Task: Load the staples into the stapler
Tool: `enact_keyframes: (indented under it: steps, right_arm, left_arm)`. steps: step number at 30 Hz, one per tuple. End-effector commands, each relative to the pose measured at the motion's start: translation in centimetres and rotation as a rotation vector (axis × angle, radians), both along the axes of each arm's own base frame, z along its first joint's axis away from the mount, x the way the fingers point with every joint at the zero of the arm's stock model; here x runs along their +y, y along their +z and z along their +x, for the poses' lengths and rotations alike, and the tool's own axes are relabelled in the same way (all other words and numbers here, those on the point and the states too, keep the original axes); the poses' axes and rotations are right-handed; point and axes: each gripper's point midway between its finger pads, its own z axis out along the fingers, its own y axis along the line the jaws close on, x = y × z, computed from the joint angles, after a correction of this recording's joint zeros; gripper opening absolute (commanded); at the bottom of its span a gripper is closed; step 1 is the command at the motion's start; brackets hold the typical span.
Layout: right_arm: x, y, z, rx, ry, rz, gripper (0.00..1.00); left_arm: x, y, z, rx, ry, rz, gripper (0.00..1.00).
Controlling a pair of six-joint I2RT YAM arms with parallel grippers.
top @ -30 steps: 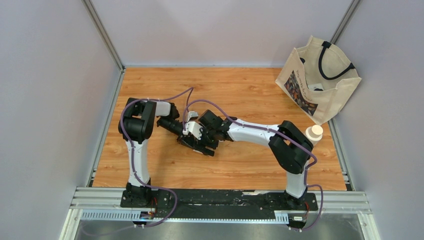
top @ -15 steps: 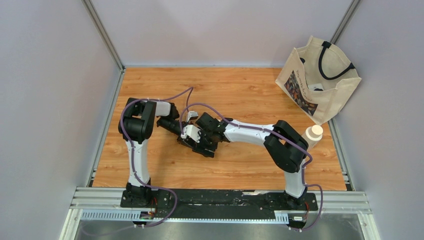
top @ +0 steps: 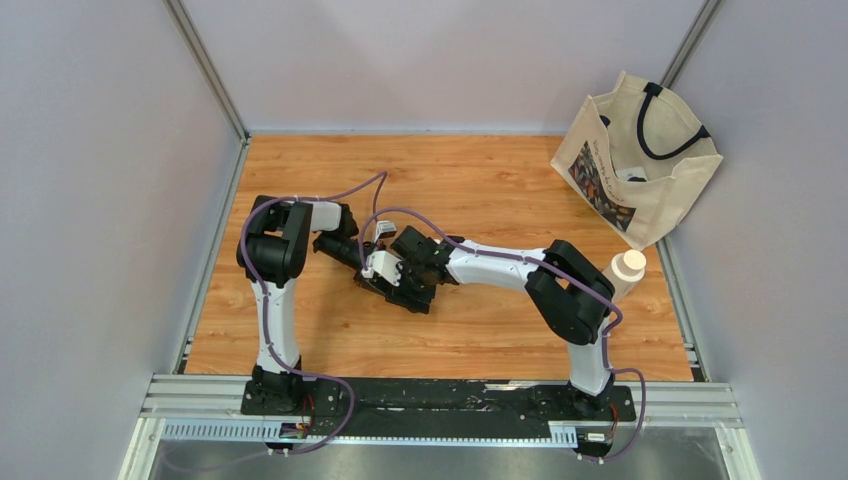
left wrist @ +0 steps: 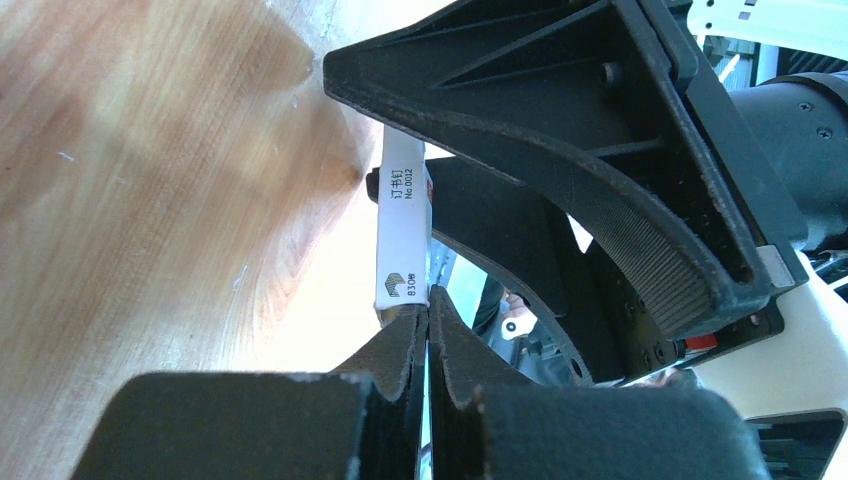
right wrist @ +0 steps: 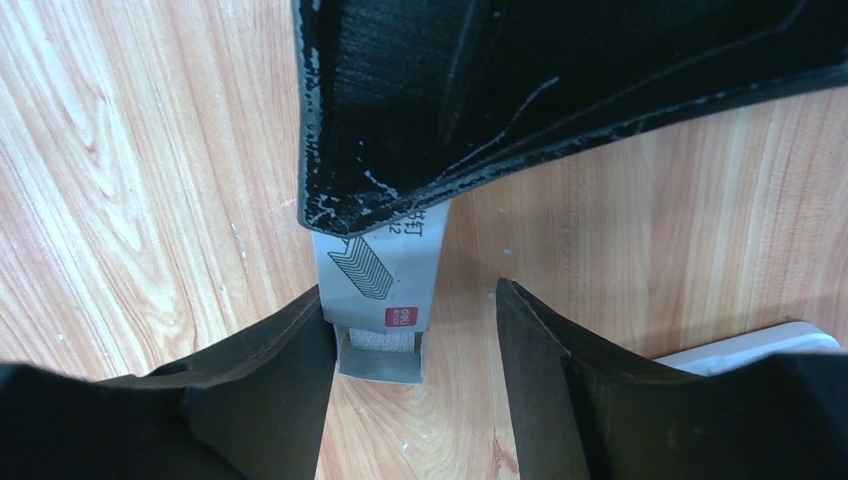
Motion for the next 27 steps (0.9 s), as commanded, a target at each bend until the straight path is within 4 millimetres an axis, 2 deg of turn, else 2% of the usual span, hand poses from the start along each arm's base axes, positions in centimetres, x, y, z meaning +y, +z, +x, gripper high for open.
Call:
enact_keyframes:
  steps: [1,9,19,27]
  right_arm:
    - [0.1,1.0,0.2,-0.031,0.016,0.017,0.60]
    - [-0.4,1.3,-0.4,-0.025,0.036,0.023,0.59]
    - [-0.6,1.3,-0.1,-0.027,0.023,0.020,0.46]
    - [-1.9,1.4,0.1,-0.045,0.009,0.004,0.44]
  left_arm:
    - [-0.3,1.1,0.7,-0.041,0.003,-0.057,0.03]
    - [-0.3,1.0,0.7,-0.035,0.004,-0.057,0.02]
    - [-0.2,0.8,0.7,-0.033,0.004,-0.056,0.01]
    - [0.1,0.8,0.9,-0.036,0.007,-0.053,0.01]
